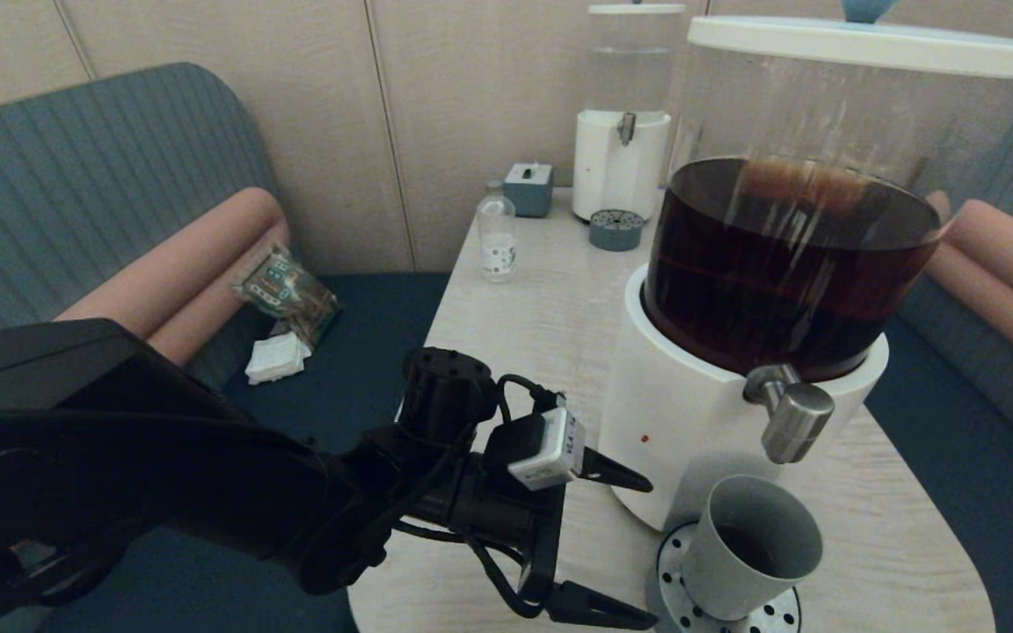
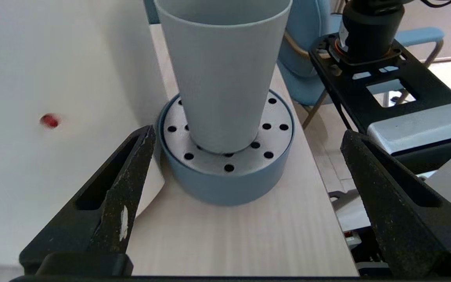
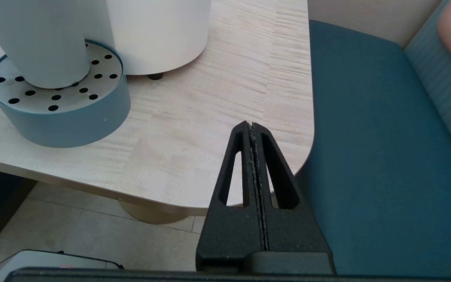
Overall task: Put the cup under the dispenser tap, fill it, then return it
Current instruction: Place the cup next to the water dispenser
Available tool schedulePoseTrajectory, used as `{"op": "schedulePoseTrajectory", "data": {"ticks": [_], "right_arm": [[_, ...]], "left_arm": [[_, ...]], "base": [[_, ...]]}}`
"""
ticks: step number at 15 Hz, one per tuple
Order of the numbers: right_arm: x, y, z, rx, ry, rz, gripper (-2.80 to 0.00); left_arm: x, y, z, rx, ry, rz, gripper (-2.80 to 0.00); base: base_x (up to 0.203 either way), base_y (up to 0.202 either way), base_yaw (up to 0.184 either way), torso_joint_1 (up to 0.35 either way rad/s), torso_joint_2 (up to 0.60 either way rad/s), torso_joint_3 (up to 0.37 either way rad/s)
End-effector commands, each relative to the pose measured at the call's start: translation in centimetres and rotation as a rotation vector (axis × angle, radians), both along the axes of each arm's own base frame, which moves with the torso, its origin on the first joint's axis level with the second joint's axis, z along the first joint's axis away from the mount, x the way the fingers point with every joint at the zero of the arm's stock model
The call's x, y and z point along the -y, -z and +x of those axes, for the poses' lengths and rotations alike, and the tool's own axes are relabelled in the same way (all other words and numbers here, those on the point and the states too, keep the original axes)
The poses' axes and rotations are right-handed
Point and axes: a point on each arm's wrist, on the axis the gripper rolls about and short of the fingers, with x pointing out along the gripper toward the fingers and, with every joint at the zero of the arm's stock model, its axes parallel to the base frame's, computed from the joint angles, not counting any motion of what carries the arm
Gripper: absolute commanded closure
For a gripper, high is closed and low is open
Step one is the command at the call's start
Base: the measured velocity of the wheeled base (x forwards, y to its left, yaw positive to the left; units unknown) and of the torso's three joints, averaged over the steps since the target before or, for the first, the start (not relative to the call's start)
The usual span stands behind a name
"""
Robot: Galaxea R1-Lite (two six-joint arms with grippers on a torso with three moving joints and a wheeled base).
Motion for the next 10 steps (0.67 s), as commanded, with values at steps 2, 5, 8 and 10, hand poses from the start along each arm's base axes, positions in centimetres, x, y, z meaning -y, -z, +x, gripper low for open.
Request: {"op": "schedulePoseTrajectory", "data": {"ticks": [2, 5, 8, 10], "right_arm": [[0.0, 0.0, 0.0, 0.005, -0.001, -0.001, 0.0], [0.0, 0.0, 0.0, 0.005, -0.001, -0.001, 0.0], [0.0, 0.0, 0.0, 0.006, -0.001, -0.001, 0.0], [0.0, 0.0, 0.0, 0.007, 0.0, -0.001, 0.0]], "left_arm": [[0.6, 0.2, -0.1, 0.005, 0.018, -0.004, -2.8], [1.1, 0.8, 0.1, -0.002, 0.009, 0.009, -2.8], [1.8, 0.9, 0.3, 0.005, 0.008, 0.008, -2.8], [2.2, 1.0, 0.3, 0.013, -0.016, 0.017, -2.8]], "base": [[0.0, 0.0, 0.0, 0.0, 0.0, 0.0], [0.0, 0.0, 0.0, 0.0, 0.0, 0.0], [0.0, 0.0, 0.0, 0.0, 0.0, 0.0], [0.0, 0.0, 0.0, 0.0, 0.0, 0.0]]}}
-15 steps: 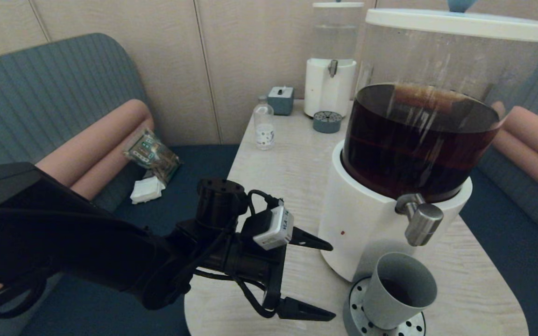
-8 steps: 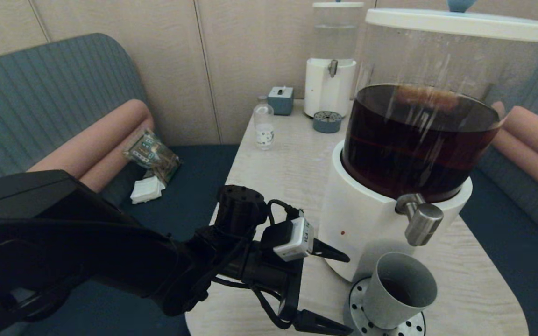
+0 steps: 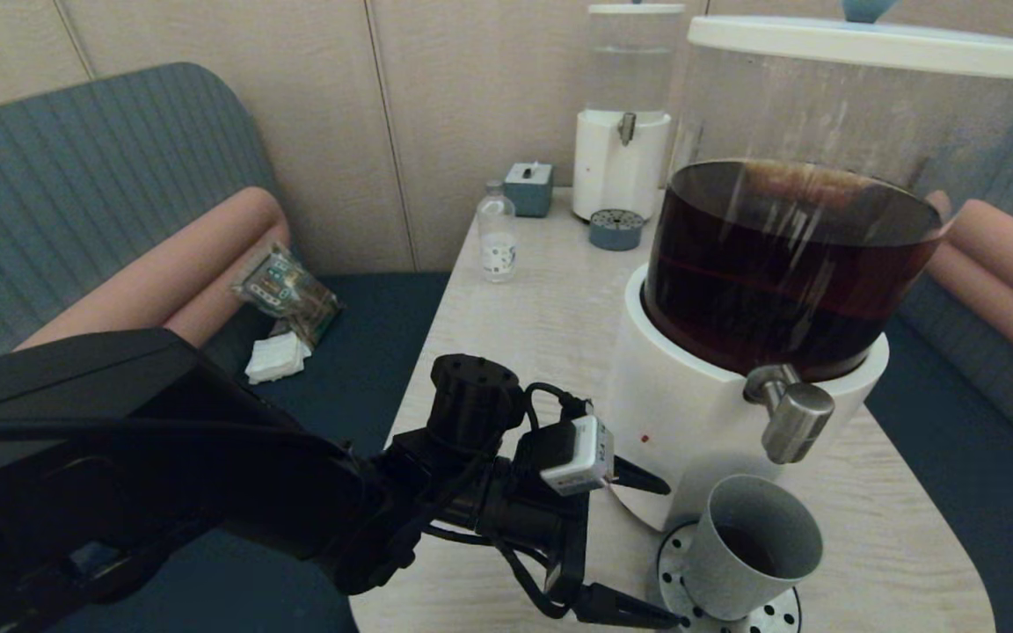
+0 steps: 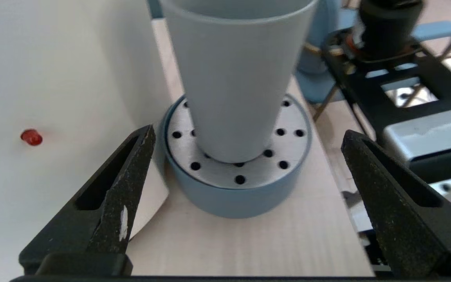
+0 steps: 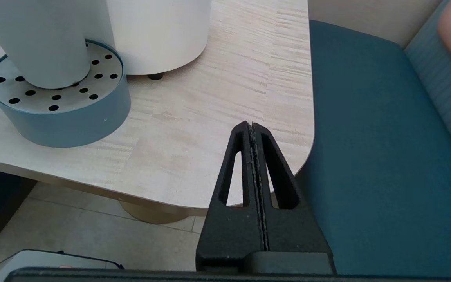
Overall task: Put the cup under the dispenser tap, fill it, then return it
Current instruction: Place the cup next to the water dispenser
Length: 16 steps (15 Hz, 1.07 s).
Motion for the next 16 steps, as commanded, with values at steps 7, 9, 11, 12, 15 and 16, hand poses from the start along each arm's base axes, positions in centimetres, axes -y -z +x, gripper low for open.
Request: {"op": "schedulePoseTrajectory", "data": {"ticks": [7, 9, 11, 12, 15, 16], "right_arm": [[0.0, 0.0, 0.0, 0.005, 0.0, -0.001, 0.0], [0.0, 0.0, 0.0, 0.004, 0.0, -0.001, 0.0], [0.0, 0.0, 0.0, 0.006, -0.001, -0.001, 0.0], [0.0, 0.0, 0.0, 0.007, 0.0, -0.001, 0.0], [0.0, 0.0, 0.0, 0.004, -0.001, -0.001, 0.0], [0.0, 0.0, 0.0, 0.005, -0.001, -0.001, 0.0]], "left_arm": [[1.9, 0.3, -0.2, 0.007, 0.018, -0.003, -2.8], [2.4, 0.4, -0.2, 0.008, 0.018, -0.002, -2.8], [2.8, 0.5, -0.3, 0.002, 0.023, -0.003, -2.8], [2.9, 0.5, -0.2, 0.001, 0.025, -0.003, -2.8], [3.4, 0.9, -0.4, -0.003, 0.036, 0.001, -2.8], [3.6, 1.1, -0.4, -0.004, 0.039, 0.002, -2.8]], "base": [[0.0, 0.0, 0.0, 0.0, 0.0, 0.0], [0.0, 0.0, 0.0, 0.0, 0.0, 0.0], [0.0, 0.0, 0.0, 0.0, 0.0, 0.0], [0.0, 0.0, 0.0, 0.0, 0.0, 0.0], [0.0, 0.0, 0.0, 0.0, 0.0, 0.0], [0.0, 0.0, 0.0, 0.0, 0.0, 0.0]]}}
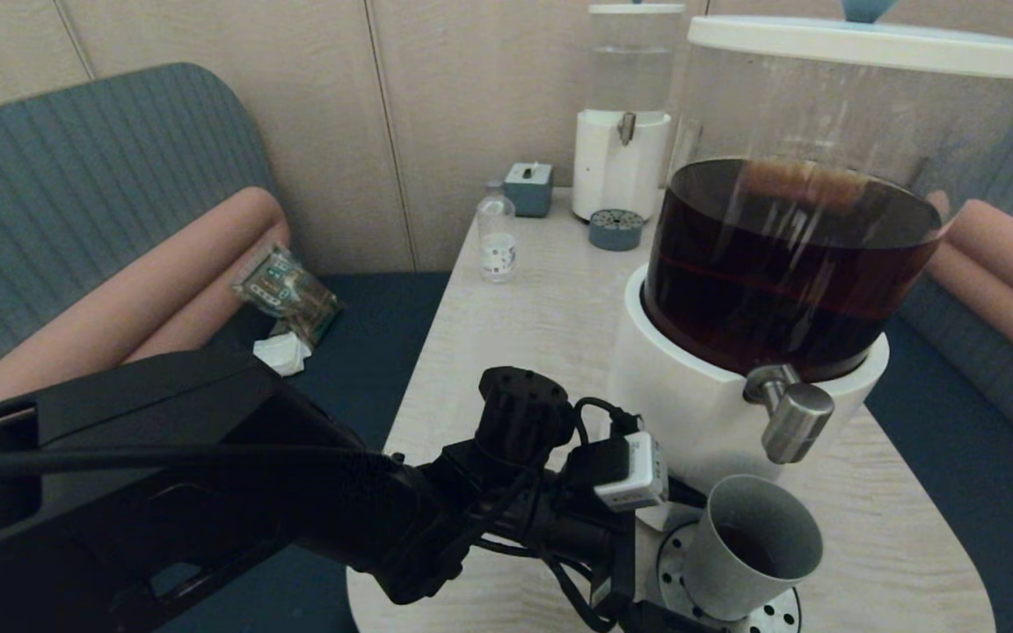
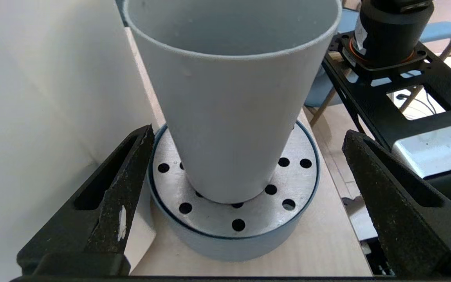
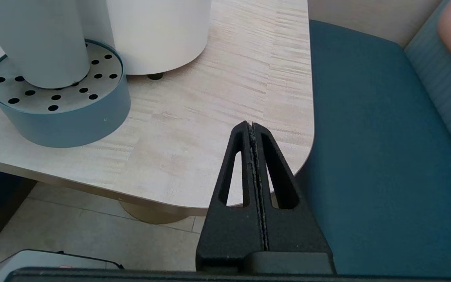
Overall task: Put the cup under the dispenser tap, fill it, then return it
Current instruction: Place the cup next to the water dispenser
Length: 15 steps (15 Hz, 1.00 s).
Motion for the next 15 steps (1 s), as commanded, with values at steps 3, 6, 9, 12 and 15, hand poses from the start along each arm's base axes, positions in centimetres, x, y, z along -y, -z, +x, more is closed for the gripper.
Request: {"op": "schedulePoseTrajectory", "data": {"ticks": [3, 6, 9, 12, 15], "right_arm": [[0.0, 0.0, 0.0, 0.005, -0.002, -0.001, 0.0], [0.0, 0.0, 0.0, 0.005, 0.0, -0.001, 0.0], [0.0, 0.0, 0.0, 0.004, 0.0, -0.001, 0.0], [0.0, 0.0, 0.0, 0.005, -0.001, -0.001, 0.0], [0.0, 0.0, 0.0, 0.006, -0.001, -0.001, 0.0]], "left_arm": [[0.7, 0.4, -0.3, -0.002, 0.024, 0.001, -2.8], [0.9, 0.5, -0.5, -0.004, 0.029, 0.002, -2.8], [1.2, 0.6, -0.5, -0.011, 0.034, 0.002, -2.8], [1.8, 0.4, -0.8, -0.024, 0.042, -0.001, -2.8], [2.4, 0.4, -1.3, -0.038, 0.038, 0.007, -2.8]], "base": [[0.0, 0.0, 0.0, 0.0, 0.0, 0.0], [0.0, 0.0, 0.0, 0.0, 0.0, 0.0], [0.0, 0.0, 0.0, 0.0, 0.0, 0.0], [0.0, 0.0, 0.0, 0.0, 0.0, 0.0], [0.0, 0.0, 0.0, 0.0, 0.0, 0.0]]}}
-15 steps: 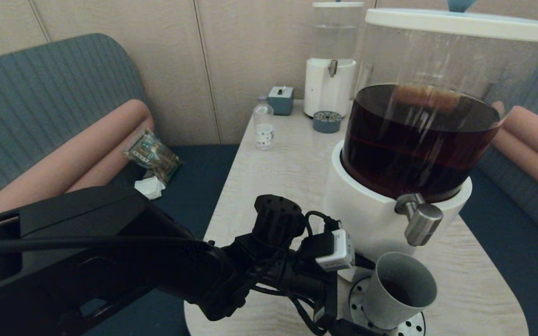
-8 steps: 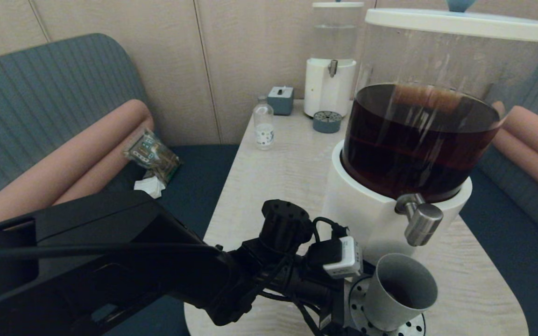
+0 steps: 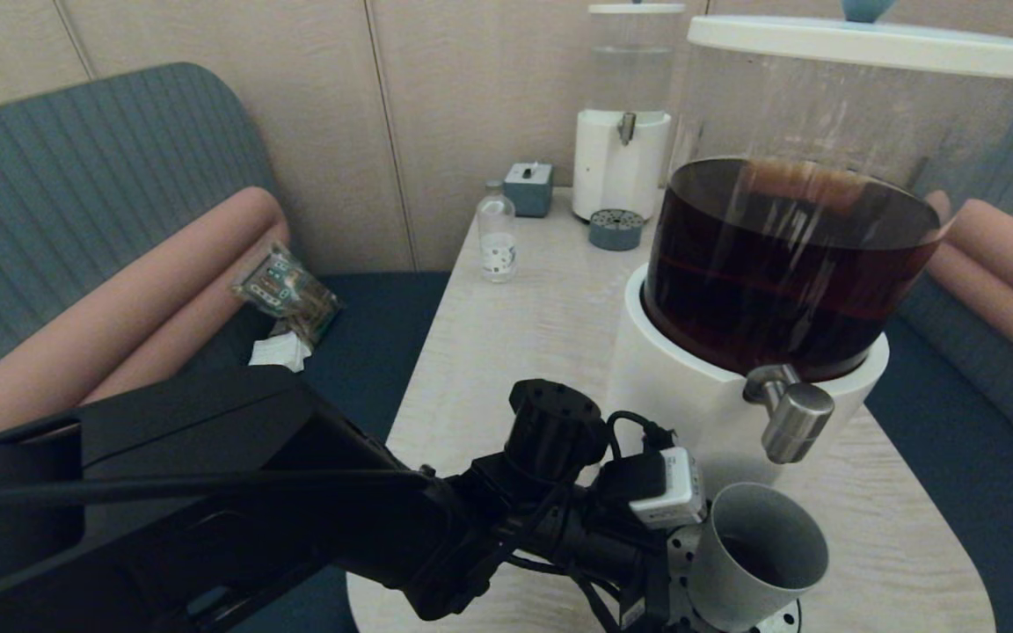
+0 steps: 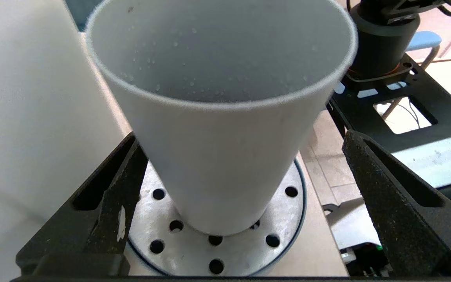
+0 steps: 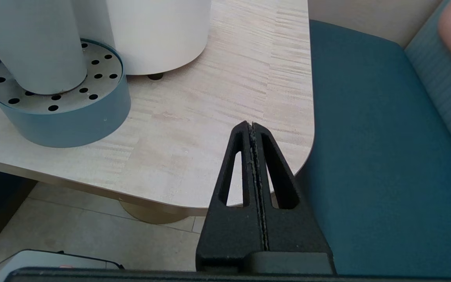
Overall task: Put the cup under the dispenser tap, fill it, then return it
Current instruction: Place the cup next to the water dispenser
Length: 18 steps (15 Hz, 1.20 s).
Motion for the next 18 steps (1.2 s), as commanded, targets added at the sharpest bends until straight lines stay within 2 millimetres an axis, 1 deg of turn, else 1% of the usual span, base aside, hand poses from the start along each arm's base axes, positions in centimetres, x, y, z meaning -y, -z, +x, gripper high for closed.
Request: {"op": "schedulePoseTrajectory", "data": {"ticks": [1, 5, 9, 16, 17, 18], "right_arm": [[0.0, 0.0, 0.0, 0.005, -0.002, -0.001, 0.0], [0.0, 0.0, 0.0, 0.006, -0.002, -0.001, 0.0], [0.0, 0.0, 0.0, 0.006, -0.001, -0.001, 0.0], [0.0, 0.0, 0.0, 0.004, -0.002, -0.001, 0.0], [0.0, 0.0, 0.0, 0.006, 0.0, -0.001, 0.0], [0.0, 0.0, 0.0, 0.006, -0.001, -0.001, 0.0]], "left_arm": [[0.4, 0.1, -0.3, -0.002, 0.012, -0.001, -2.8], [1.2, 0.5, -0.6, -0.007, 0.023, 0.001, -2.8], [1.9, 0.3, -0.7, -0.002, 0.031, -0.009, -2.8], [2.1, 0.3, -0.6, 0.004, 0.007, -0.007, -2.8], [2.1, 0.4, -0.6, 0.003, 0.007, -0.007, 0.0], [2.2, 0.4, -0.5, 0.003, 0.006, -0.008, 0.0]], "base": [[0.0, 0.0, 0.0, 0.0, 0.0, 0.0], [0.0, 0.0, 0.0, 0.0, 0.0, 0.0], [0.0, 0.0, 0.0, 0.0, 0.0, 0.0], [0.0, 0.0, 0.0, 0.0, 0.0, 0.0], [0.0, 0.0, 0.0, 0.0, 0.0, 0.0], [0.0, 0.0, 0.0, 0.0, 0.0, 0.0]]}}
